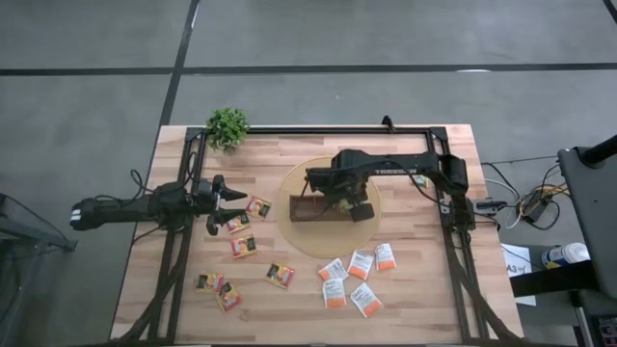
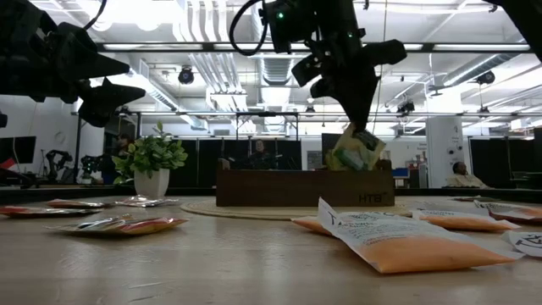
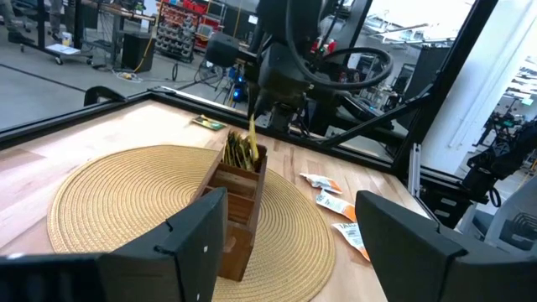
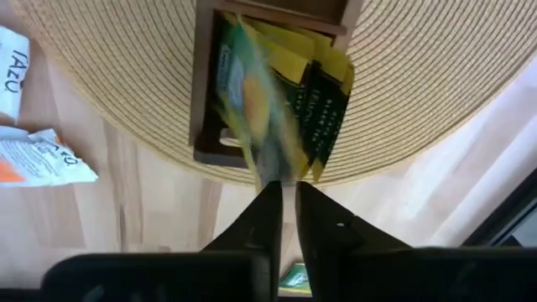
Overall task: Pick & Place Tea
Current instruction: Put the yellow tea bag into the right section of the wooden organizer
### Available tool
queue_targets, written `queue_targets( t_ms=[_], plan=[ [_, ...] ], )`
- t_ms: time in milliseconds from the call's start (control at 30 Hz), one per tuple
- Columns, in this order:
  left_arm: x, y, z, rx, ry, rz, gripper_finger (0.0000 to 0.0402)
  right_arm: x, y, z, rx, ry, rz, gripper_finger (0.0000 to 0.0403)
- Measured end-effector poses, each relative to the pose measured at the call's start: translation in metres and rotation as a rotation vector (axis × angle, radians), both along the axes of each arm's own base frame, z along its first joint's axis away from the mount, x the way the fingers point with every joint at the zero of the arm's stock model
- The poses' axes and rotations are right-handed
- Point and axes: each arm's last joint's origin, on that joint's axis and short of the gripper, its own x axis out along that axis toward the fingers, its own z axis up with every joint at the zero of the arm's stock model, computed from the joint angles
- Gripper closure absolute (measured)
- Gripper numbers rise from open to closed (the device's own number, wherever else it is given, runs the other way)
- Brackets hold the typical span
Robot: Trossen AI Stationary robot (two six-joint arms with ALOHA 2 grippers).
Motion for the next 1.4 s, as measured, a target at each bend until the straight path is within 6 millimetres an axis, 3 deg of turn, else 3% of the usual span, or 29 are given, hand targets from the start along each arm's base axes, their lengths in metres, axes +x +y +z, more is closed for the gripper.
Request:
queue_targets(
  t_ms=[333,500,733,833,967,1267,1400],
  plan=[
    [0.000,0.000,0.000,0.000,0.000,0.000,0.0145,0.001,-0.005,0.001,0.003,-0.031,-0.007,0.0265],
    [0.000,0.000,0.000,0.000,0.000,0.000,0.0145,-0.003,-0.003,0.015,0.101,-0.100,0.023,0.0212],
    [0.000,0.000,0.000,0.000,0.001,0.000,0.0145,-0.015,-0.009,0.044,0.143,-0.288,0.049,0.0188],
    [0.000,0.000,0.000,0.000,0.002,0.000,0.0145,-0.022,-0.016,0.050,0.265,-0.378,0.025,0.0188],
    [0.000,0.000,0.000,0.000,0.001,0.000,0.0145,-0.030,-0.028,0.042,0.409,-0.490,-0.042,0.0188],
    [0.000,0.000,0.000,0.000,0.001,0.000,0.0145,-0.069,-0.030,0.009,0.372,-0.644,-0.016,0.0188],
    [0.000,0.000,0.000,0.000,0.001,0.000,0.0145,-0.075,-0.029,0.001,0.353,-0.743,-0.065,0.0188]
  ],
)
